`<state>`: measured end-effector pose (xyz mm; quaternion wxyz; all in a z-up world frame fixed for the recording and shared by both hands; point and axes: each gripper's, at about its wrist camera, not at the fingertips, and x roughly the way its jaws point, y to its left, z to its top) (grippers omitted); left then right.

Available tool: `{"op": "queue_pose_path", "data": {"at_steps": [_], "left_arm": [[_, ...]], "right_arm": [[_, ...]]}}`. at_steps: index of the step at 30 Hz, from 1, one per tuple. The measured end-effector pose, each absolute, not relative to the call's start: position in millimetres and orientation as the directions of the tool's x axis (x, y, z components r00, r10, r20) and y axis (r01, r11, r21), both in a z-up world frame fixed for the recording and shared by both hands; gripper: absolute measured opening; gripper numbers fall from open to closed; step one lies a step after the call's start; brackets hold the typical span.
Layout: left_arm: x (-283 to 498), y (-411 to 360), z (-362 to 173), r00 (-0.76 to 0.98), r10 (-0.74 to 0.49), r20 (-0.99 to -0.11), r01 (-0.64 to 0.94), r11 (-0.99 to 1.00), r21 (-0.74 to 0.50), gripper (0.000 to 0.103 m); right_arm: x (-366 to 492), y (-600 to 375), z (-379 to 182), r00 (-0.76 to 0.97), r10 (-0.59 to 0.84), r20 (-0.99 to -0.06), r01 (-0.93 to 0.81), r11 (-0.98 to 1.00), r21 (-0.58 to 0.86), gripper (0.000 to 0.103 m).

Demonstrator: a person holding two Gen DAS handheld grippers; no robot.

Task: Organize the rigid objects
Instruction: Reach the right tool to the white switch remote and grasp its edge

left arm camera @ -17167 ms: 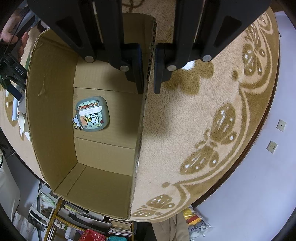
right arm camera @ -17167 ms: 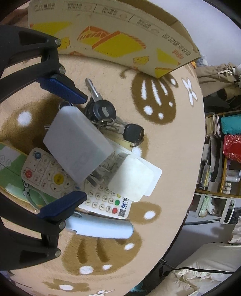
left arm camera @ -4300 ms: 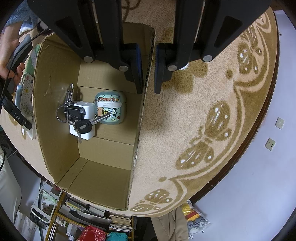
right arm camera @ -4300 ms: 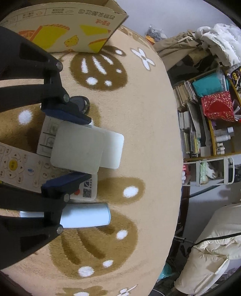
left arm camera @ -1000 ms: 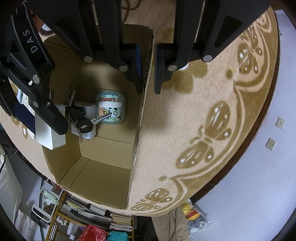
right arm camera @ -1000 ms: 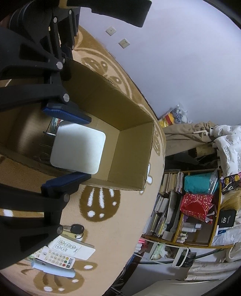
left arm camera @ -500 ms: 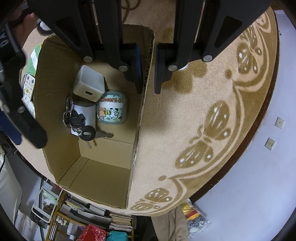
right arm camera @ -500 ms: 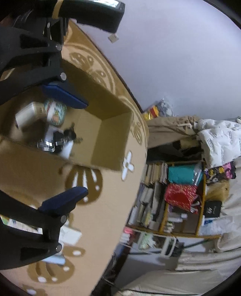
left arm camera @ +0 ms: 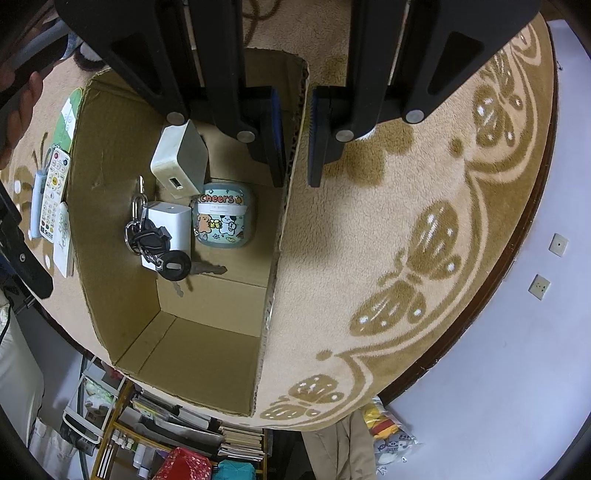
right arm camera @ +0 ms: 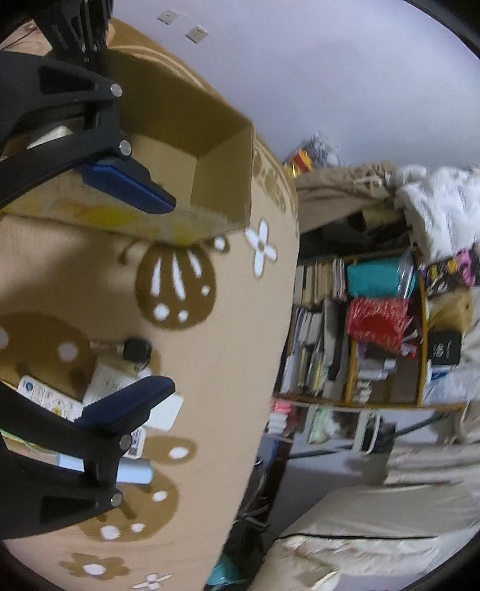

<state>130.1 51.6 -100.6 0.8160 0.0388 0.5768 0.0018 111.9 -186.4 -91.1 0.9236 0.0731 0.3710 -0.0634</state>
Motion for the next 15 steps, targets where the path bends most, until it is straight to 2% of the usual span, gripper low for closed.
{"op": "queue_pose_path", "data": {"at_steps": [6, 15], "left_arm": [[130.2, 51.6, -100.6, 0.335, 0.047, -0.941, 0.042, 0.997, 0.065, 0.012], [130.3, 52.0, -100.9, 0.336, 0.047, -0.941, 0.042, 0.997, 0.065, 0.012]], "right_arm": [[114.7, -216.6, -108.2, 0.681, -0.059, -0.73, 0.234, 0.962, 0.14, 0.094], [125.6, -253.9, -141.8, 0.6, 0.039, -0.799, 0.29, 0.92, 0.263, 0.094]]}}
